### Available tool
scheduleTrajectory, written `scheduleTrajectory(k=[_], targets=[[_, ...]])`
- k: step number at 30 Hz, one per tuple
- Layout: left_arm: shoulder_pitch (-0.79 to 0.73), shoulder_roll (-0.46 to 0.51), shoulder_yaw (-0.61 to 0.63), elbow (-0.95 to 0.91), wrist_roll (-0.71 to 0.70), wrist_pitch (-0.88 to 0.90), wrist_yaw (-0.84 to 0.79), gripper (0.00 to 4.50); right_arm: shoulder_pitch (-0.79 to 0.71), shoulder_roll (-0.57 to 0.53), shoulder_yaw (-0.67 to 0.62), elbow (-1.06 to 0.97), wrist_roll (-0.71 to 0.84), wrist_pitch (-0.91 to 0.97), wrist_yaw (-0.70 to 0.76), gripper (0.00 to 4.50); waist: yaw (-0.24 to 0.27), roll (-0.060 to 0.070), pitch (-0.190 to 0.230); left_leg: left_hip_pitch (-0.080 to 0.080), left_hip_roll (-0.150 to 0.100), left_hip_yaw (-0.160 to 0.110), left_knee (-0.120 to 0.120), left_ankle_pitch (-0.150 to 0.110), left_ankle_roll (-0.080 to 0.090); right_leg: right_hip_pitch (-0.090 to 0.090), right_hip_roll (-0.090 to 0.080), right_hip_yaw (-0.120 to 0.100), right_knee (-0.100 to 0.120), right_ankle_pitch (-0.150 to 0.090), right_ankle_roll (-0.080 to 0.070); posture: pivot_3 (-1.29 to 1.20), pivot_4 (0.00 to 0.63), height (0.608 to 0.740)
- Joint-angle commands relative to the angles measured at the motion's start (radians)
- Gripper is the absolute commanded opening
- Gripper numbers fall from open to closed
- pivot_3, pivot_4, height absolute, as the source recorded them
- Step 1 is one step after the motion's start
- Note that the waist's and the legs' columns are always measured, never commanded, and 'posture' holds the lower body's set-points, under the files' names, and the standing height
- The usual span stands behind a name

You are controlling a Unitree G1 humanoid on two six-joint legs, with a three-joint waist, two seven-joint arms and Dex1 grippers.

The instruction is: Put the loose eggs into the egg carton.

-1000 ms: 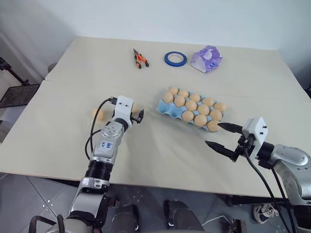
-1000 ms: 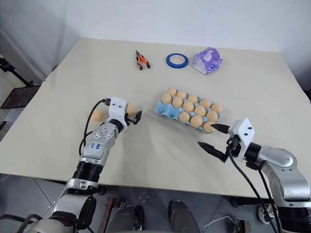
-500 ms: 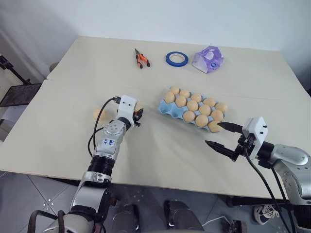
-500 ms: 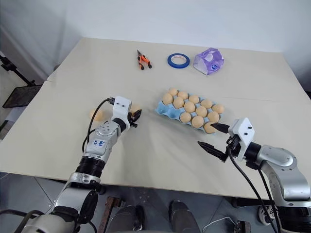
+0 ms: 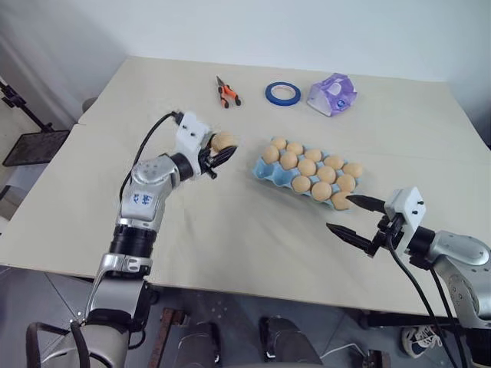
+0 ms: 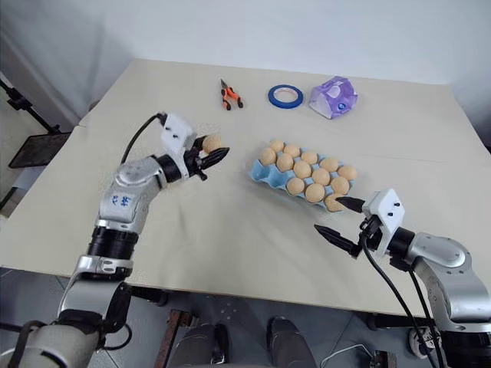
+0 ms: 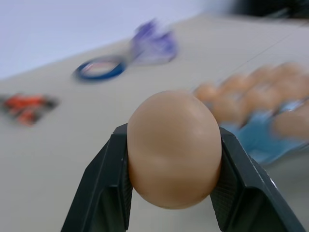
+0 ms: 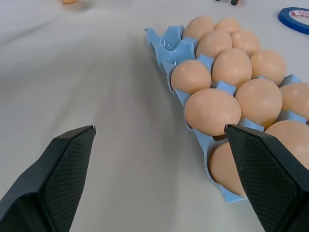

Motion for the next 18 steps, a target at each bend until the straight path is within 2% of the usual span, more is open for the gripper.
scheduleTrajectory(k=[1, 8, 12, 18], targets=[[-0.062, -0.038, -0.055, 0.051, -0.017, -0.016, -0.103, 1.7, -0.013, 0.006, -0.024, -0.018, 0.008, -0.016, -0.011, 4.5, -0.001, 0.0, 0.0, 0.0, 0.0, 0.001, 0.0, 0.0, 0.0, 0.0, 0.0, 0.0, 0.0, 0.0, 0.0, 0.0, 0.15, 0.74], [-0.201, -0.164, -0.105, 0.392, 0.035, -0.152, -0.167, 1.7, 0.016, 0.023, -0.028, -0.04, 0.006, -0.023, -0.031, 4.5, -0.005, 0.0, 0.0, -0.001, 0.001, 0.0, 0.002, 0.0, 0.0, -0.002, 0.002, 0.004, 0.002, -0.001, 0.001, 0.0, 0.15, 0.74], [-0.278, -0.195, -0.105, 0.582, 0.078, -0.238, -0.147, 1.7, 0.035, 0.027, -0.036, -0.052, 0.007, -0.026, -0.041, 4.5, -0.007, 0.0, 0.0, -0.002, 0.002, 0.0, 0.005, -0.002, 0.001, -0.003, 0.002, 0.006, 0.003, -0.001, 0.001, 0.0, 0.15, 0.74], [-0.345, -0.221, -0.089, 0.731, 0.104, -0.301, -0.137, 3.66, 0.065, 0.033, -0.047, -0.074, 0.009, -0.025, -0.059, 4.5, -0.006, 0.0, 0.0, -0.004, 0.002, 0.0, 0.008, -0.006, 0.008, -0.003, 0.002, 0.005, 0.004, -0.001, 0.001, 0.0, 0.15, 0.74]])
